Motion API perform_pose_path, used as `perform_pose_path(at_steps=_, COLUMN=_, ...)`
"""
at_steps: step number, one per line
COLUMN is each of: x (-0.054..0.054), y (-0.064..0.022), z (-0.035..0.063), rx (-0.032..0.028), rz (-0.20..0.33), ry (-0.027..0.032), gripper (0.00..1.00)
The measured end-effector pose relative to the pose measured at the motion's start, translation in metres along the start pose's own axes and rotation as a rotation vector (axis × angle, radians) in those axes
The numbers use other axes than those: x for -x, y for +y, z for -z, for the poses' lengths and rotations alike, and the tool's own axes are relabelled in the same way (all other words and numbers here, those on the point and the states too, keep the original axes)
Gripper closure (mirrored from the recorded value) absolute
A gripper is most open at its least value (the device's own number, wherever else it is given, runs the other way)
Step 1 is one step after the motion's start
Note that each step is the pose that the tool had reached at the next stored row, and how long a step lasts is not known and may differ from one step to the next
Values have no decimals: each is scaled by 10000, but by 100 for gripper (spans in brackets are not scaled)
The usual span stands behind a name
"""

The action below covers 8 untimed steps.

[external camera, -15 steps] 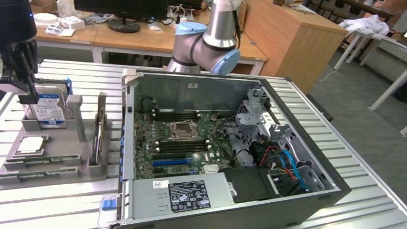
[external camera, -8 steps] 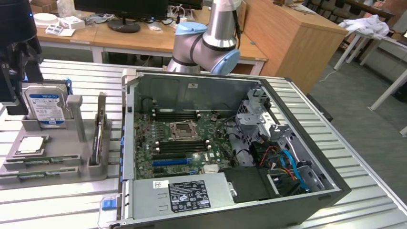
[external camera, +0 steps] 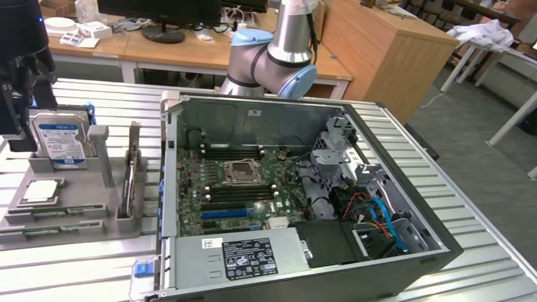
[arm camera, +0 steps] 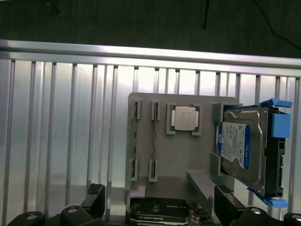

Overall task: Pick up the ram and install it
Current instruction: 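Pick up the ram and move it above insertion slot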

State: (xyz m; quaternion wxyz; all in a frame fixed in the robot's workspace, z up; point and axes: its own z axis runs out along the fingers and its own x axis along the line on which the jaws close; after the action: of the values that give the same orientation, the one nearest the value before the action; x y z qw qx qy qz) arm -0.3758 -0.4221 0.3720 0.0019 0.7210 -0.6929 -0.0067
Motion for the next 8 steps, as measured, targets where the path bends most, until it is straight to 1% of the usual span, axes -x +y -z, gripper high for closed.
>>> perform_pose_path(at_steps=4, x=0, y=0, z=0, rx=0, rz=0, ry=0, gripper=3)
perform_pose_path(at_steps=6, x=0, y=0, z=0, rx=0, rz=0, ry=1, gripper=15)
perform_pose_path(at_steps=7, x=0, y=0, z=0, rx=0, rz=0, ry=0, gripper=15)
perform_pose_path(at_steps=8, x=0, y=0, z=0, rx=1, rz=0, ry=0, gripper=21)
